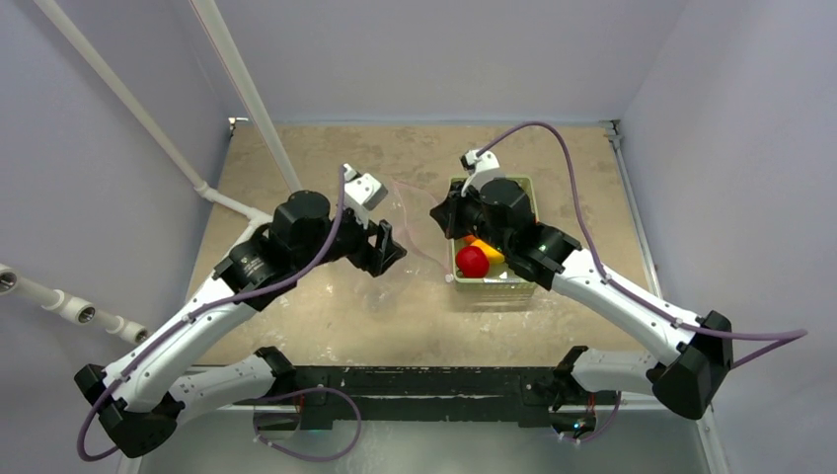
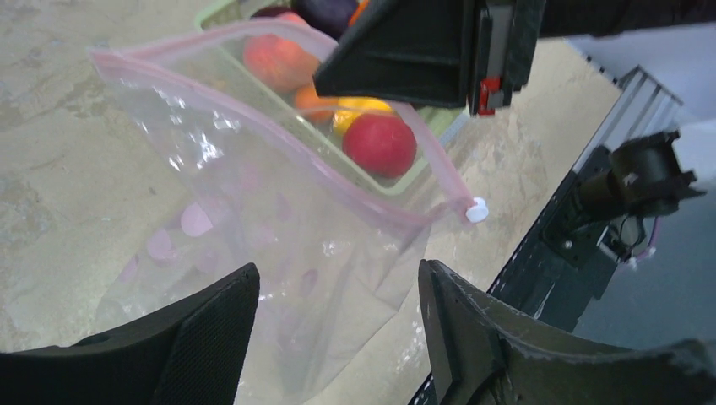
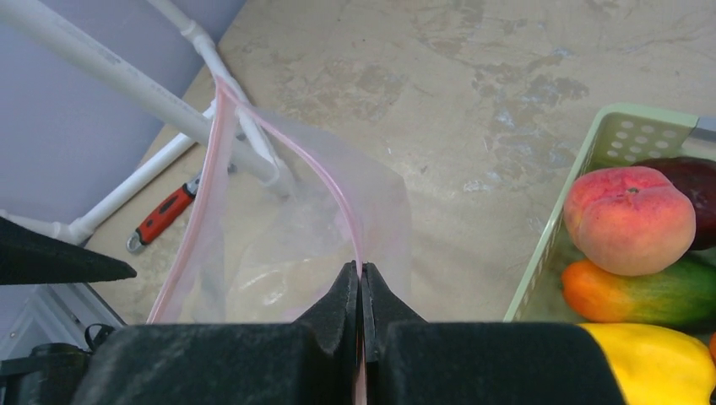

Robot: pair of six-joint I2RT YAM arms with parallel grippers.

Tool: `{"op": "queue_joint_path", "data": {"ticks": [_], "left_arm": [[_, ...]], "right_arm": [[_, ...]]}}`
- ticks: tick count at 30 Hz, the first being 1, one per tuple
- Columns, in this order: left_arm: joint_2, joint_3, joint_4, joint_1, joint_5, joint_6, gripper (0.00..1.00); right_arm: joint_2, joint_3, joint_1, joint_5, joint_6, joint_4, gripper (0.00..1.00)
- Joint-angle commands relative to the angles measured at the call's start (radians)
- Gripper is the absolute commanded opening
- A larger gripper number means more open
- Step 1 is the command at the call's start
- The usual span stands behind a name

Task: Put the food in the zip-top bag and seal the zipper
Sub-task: Open the zipper of the food storage bag.

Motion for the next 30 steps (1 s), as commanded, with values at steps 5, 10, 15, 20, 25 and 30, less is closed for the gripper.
{"op": "queue_joint_path", "data": {"ticks": [5, 10, 15, 20, 25, 30], "left_arm": [[0.075, 0.195, -0.036, -0.005, -0.117, -0.217, 0.70], [0.126, 0.264, -0.082, -0.005, -0.190, -0.280, 0.70], [0.178, 0.309, -0.115, -0.006, -0.215, -0.321, 0.71], [0.188, 0.300, -0.166, -0.006, -0.318, -0.343, 0.70], [0.188, 0.294, -0.191, -0.005, -0.375, -0.349, 0.55], [0.162, 0.288, -0.213, -0.005, -0.415, -0.351, 0.30]], "right_arm": [[-0.039, 0.103, 0.049, 0.093, -0.015, 0.053, 0.00], [-0.037, 0.130, 0.094, 0.152, -0.007, 0.051, 0.00], [-0.029, 0.164, 0.137, 0.202, 0.003, 0.047, 0.00], [-0.026, 0.187, 0.184, 0.245, 0.015, 0.054, 0.00], [-0.016, 0.197, 0.220, 0.278, 0.023, 0.052, 0.00], [-0.012, 0.194, 0.229, 0.289, 0.028, 0.048, 0.00]]}}
